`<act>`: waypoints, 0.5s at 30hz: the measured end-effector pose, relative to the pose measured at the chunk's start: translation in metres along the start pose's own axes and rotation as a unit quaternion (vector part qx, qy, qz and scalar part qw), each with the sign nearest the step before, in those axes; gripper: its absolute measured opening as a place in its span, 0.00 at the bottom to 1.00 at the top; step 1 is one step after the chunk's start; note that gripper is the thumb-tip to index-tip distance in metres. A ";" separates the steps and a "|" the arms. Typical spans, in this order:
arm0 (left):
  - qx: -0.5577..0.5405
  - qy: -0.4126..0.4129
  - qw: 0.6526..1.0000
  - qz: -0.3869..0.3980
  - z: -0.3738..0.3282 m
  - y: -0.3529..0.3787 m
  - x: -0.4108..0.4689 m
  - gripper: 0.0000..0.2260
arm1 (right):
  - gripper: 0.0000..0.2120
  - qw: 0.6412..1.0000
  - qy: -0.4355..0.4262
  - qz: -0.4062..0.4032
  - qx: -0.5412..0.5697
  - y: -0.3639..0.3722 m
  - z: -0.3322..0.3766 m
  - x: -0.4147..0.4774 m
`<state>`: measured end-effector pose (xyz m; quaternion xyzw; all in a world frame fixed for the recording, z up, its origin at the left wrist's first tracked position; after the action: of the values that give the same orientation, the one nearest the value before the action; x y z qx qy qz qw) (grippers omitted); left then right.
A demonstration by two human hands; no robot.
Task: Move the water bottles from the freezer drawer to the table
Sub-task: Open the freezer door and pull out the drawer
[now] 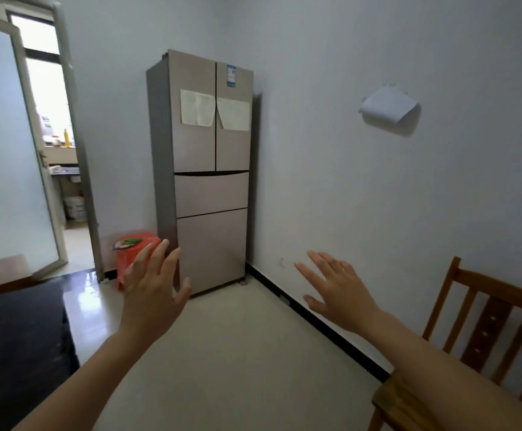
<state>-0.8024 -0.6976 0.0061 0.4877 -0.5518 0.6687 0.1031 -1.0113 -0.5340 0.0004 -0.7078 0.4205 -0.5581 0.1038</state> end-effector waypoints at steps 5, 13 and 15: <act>0.031 -0.019 0.999 0.034 0.006 0.059 0.044 0.24 | 0.37 0.999 0.003 -0.009 0.036 0.050 -0.047 0.030; 0.054 -0.100 0.990 0.089 0.038 0.125 0.041 0.26 | 0.40 0.995 -0.019 0.030 0.098 0.142 -0.066 0.055; 0.056 -0.115 0.989 0.079 0.045 0.125 0.046 0.26 | 0.41 0.991 -0.024 0.040 0.125 0.165 -0.062 0.065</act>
<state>-0.8861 -0.7996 -0.0418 0.5212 -0.5584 0.6441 -0.0414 -1.1427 -0.6633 -0.0335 -0.6852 0.3730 -0.5843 0.2238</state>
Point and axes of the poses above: each hand's wrist, its own x-axis towards the middle knuckle, its own y-axis out of the palm, z = x × y, the point moved 10 cm from there along x, towards the middle knuckle, and after that the axes turned 6 degrees about y, right-handed, at the moved point
